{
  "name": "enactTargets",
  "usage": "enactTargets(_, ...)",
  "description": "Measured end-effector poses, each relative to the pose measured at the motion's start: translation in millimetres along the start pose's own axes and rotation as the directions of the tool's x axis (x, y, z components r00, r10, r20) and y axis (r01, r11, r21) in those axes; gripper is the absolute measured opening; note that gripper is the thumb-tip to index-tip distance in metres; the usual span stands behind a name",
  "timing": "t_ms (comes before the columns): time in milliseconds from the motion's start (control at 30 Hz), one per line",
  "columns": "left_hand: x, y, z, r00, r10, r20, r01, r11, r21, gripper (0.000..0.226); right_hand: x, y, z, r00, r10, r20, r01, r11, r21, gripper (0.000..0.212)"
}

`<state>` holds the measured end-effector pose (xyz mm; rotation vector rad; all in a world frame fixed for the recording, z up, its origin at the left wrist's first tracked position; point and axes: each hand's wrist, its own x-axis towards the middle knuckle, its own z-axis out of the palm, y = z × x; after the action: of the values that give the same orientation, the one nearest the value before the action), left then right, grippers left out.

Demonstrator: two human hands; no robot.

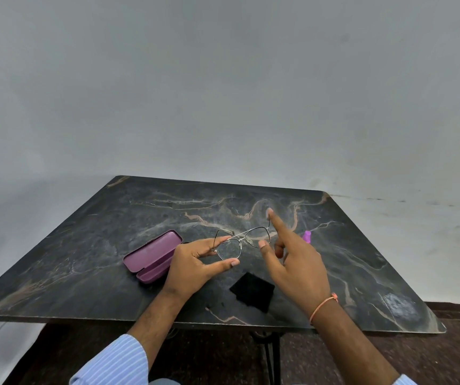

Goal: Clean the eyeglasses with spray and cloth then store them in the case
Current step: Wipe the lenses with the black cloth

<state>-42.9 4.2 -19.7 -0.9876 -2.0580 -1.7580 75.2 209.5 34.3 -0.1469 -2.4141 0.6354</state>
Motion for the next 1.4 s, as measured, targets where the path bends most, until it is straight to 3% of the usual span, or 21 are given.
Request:
enactTargets(200,0,3,-1,1.000,0.013,-0.007,-0.014,1.000,-0.026,0.056,-11,-11,10,0.984,-0.102,0.146,0.135,0.962,-0.237,0.069)
enactTargets(567,0,-1,-3,0.999,0.035,-0.015,-0.035,0.999,0.025,0.057,-11,-12,14,0.947,-0.149,0.285,0.238,0.920,-0.311,0.069)
enactTargets(767,0,-4,-1,0.998,-0.021,-0.051,0.023,0.999,0.035,0.057,-16,-22,5,0.956,-0.249,0.156,0.286,0.911,-0.297,0.072)
enactTargets(833,0,-4,-2,0.998,-0.034,-0.049,0.036,0.999,0.039,0.059,-21,-25,6,0.926,-0.364,0.098,0.377,0.887,-0.267,0.068)
enactTargets(933,-1,4,-1,0.999,-0.026,-0.029,0.027,0.999,0.029,0.060,-20,-39,2,0.889,-0.438,0.133,0.457,0.851,-0.259,0.070)
enactTargets(1167,-2,2,-2,0.998,-0.048,-0.029,0.048,0.999,-0.011,0.065,-2,-42,-4,0.935,-0.341,0.097,0.346,0.817,-0.460,0.080)
enactTargets(1300,1,-1,-1,0.997,-0.067,-0.050,0.064,0.997,-0.052,0.062,1,-22,3,0.941,-0.289,0.177,0.335,0.870,-0.362,0.077)
enactTargets(1400,2,-4,0,0.990,-0.131,-0.042,0.126,0.985,-0.115,0.059,6,-15,12,0.940,-0.305,0.155,0.341,0.819,-0.461,0.079)
